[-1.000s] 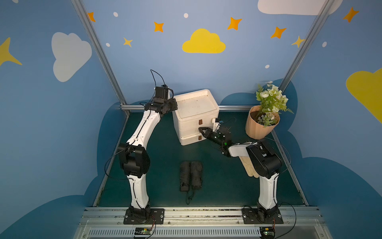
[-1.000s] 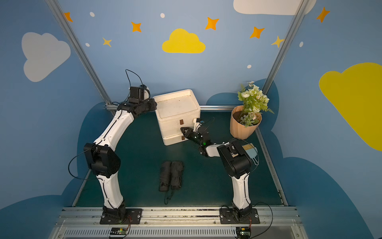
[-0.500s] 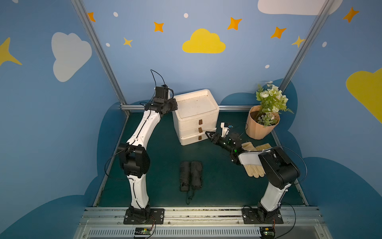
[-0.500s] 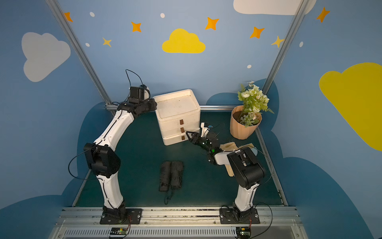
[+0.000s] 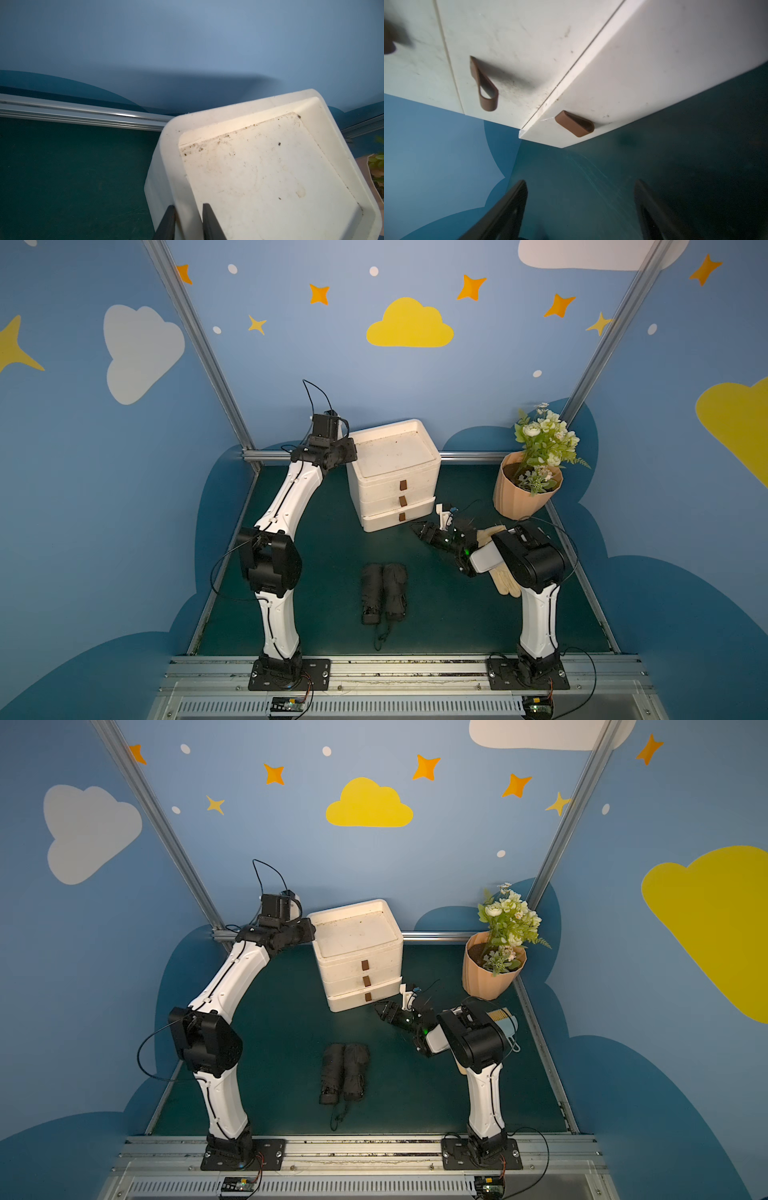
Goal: Place the umbrella in the drawer by color
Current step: Open the drawer in the storage box.
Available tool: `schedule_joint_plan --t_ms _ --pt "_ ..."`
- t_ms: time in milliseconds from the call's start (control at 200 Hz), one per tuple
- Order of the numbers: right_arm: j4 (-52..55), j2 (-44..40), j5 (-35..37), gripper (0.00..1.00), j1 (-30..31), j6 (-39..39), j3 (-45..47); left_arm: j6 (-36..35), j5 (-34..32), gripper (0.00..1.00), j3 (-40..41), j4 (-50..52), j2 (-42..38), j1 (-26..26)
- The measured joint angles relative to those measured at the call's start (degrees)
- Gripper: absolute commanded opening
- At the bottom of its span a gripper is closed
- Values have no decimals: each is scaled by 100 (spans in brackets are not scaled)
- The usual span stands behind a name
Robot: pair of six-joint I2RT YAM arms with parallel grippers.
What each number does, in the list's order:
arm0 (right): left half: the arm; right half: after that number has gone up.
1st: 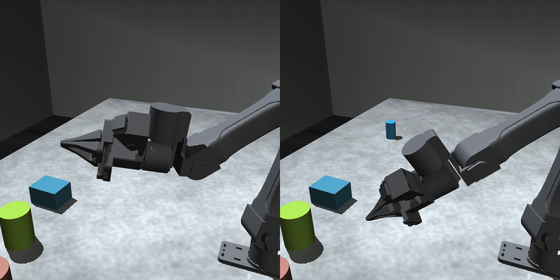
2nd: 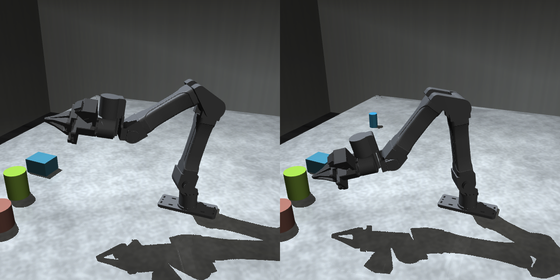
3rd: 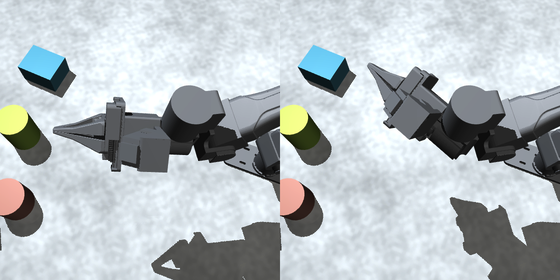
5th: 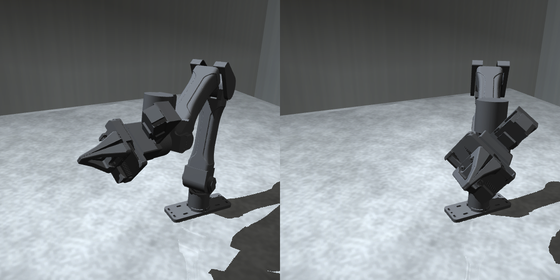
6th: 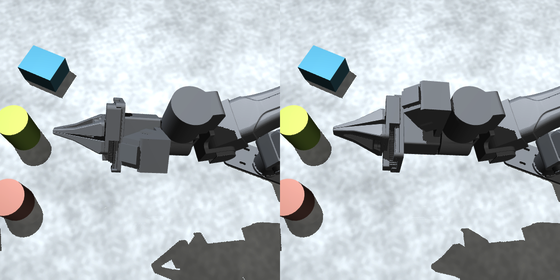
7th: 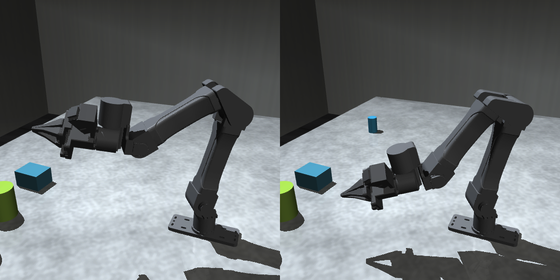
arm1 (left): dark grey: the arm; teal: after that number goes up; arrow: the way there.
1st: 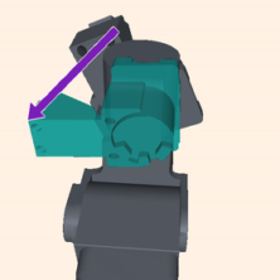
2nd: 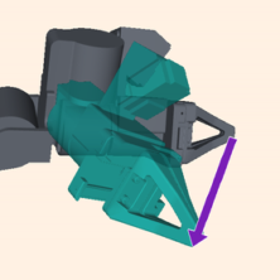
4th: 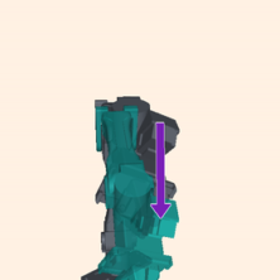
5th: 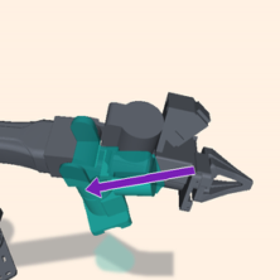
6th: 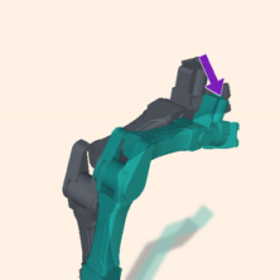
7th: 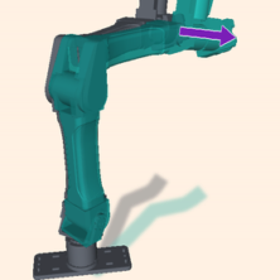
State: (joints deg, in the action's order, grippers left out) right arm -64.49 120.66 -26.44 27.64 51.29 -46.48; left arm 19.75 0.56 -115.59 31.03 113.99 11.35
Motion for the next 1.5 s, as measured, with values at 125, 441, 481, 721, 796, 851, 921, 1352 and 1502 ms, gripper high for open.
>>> schedule_joint_plan --t_ms 125,441,481,721,796,851,921,1352,1502 --pt "-243 376 -2 81 85 127 -402 0 -2 25 0 0 0 2" --pt "-295 785 59 80 190 264 -1036 0 -2 25 0 0 0 2" --pt "-264 796 70 80 203 284 -1067 0 -2 25 0 0 0 2" --pt "-125 798 46 75 251 332 -1182 0 -4 25 0 0 0 2" --pt "-131 798 15 71 258 380 -1204 0 -4 24 0 0 0 2" --pt "-151 798 -2 69 258 411 -1207 0 -4 24 0 0 0 2" --pt "-175 798 -17 67 256 431 -1204 0 -4 24 0 0 0 2" --pt "-308 780 -17 53 251 417 -984 0 -13 24 0 0 0 7" --pt "-323 756 -20 47 251 415 -960 0 -17 24 0 0 0 9"
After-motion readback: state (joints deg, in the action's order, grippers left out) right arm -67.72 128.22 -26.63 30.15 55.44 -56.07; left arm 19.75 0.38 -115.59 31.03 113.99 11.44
